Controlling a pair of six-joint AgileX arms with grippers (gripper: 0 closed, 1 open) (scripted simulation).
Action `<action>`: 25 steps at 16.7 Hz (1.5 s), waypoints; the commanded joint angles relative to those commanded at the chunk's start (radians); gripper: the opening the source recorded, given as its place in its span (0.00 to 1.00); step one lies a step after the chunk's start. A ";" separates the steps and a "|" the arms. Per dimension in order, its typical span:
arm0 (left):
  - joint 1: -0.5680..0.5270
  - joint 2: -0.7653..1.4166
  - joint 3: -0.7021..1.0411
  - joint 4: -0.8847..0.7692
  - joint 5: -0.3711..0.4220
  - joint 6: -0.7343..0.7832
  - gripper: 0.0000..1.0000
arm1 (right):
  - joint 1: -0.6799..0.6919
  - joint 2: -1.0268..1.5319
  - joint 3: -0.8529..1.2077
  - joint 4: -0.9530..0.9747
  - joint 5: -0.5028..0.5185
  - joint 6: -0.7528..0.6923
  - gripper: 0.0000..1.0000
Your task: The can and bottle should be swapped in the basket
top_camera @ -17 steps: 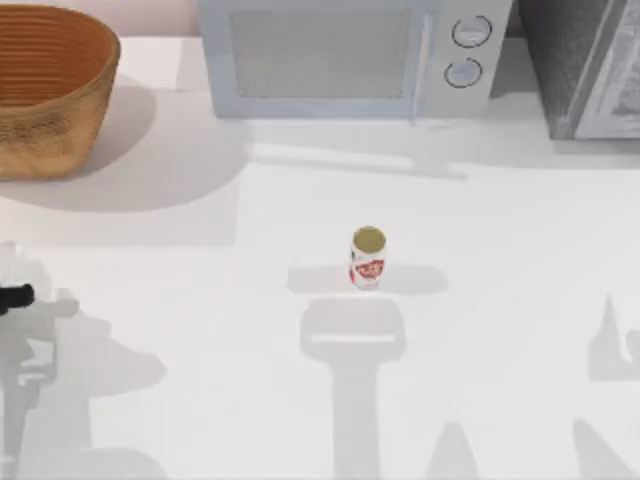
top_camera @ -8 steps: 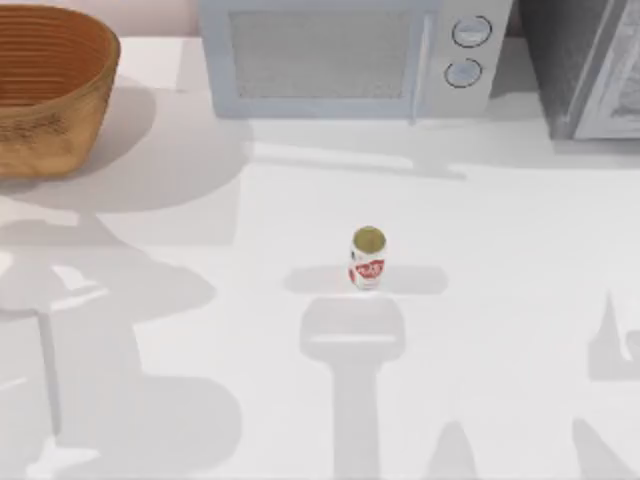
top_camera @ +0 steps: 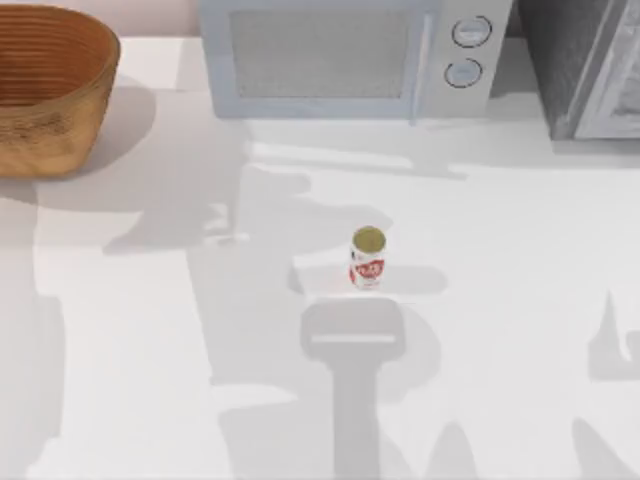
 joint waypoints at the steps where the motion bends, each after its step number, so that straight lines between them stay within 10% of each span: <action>1: -0.020 0.010 0.044 -0.053 0.006 0.002 0.00 | 0.000 0.000 0.000 0.000 0.000 0.000 1.00; 25: -0.092 0.238 0.196 -0.024 0.008 0.003 0.00 | 0.000 0.000 0.000 0.000 0.000 0.000 1.00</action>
